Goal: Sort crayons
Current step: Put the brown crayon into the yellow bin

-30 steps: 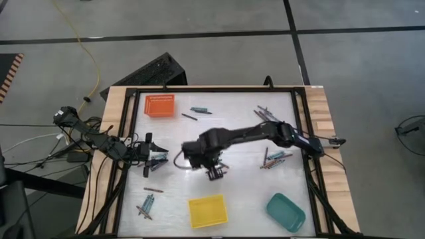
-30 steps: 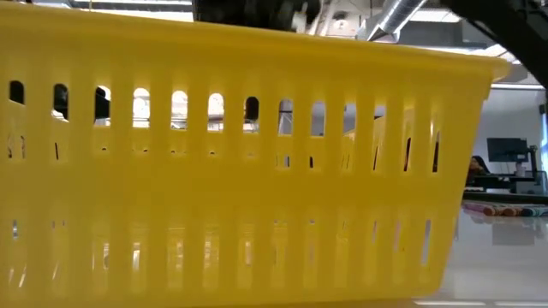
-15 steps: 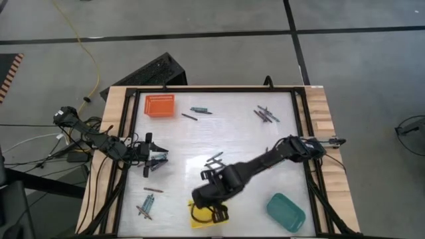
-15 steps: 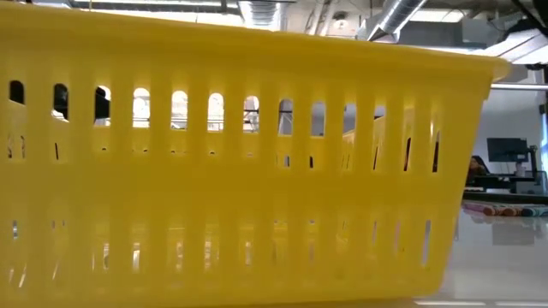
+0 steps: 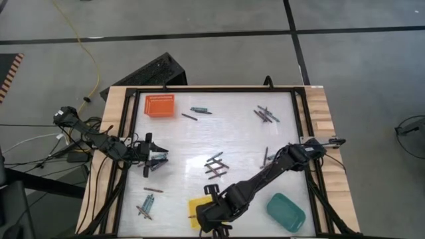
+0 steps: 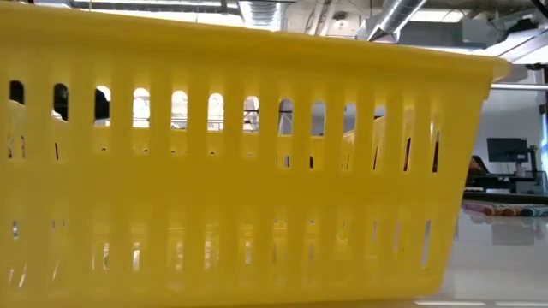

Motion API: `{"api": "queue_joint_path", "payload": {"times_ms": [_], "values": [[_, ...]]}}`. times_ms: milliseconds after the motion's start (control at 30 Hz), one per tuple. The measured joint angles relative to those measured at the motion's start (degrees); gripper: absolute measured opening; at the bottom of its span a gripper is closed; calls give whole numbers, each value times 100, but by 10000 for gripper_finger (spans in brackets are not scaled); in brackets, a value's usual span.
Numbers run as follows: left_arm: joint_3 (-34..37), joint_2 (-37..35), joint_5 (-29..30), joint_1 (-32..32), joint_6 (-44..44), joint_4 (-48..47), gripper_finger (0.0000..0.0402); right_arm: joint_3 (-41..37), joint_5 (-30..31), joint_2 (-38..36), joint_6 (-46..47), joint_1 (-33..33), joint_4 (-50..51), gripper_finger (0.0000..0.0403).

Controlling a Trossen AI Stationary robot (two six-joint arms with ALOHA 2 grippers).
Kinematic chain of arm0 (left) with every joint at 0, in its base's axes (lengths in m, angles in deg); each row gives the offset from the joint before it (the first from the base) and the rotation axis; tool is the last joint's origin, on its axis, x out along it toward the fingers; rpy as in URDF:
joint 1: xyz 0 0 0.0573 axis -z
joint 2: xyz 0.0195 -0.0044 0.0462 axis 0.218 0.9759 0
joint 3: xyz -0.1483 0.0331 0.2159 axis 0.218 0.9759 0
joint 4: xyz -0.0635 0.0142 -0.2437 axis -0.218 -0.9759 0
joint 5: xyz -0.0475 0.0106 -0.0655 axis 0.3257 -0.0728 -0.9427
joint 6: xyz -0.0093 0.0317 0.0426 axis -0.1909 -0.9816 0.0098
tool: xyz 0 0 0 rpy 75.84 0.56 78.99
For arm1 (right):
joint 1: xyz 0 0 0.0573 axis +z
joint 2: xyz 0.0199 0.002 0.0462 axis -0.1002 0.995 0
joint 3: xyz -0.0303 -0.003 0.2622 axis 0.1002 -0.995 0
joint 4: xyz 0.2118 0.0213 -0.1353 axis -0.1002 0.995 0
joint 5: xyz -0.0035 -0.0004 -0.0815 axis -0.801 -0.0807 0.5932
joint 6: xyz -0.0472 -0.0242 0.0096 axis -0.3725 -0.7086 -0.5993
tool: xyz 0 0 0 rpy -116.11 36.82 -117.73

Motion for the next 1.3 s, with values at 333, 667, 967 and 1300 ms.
{"api": "queue_joint_path", "payload": {"times_ms": [333, 667, 967, 1300], "values": [[-1, 0, -1, 1, 0, 3, 174, -212, 100, 96, 318, 36, -129, 0], [2, 2, -2, 0, -1, 4, 174, -659, -117, 101, 559, -49, -190, 0], [0, 4, -4, 0, 0, 3, 174, -1247, -412, 103, 608, -153, -655, 0], [1, 4, -4, 0, 32, 2, 174, -1254, -467, 101, 608, -151, -679, 8]]}}
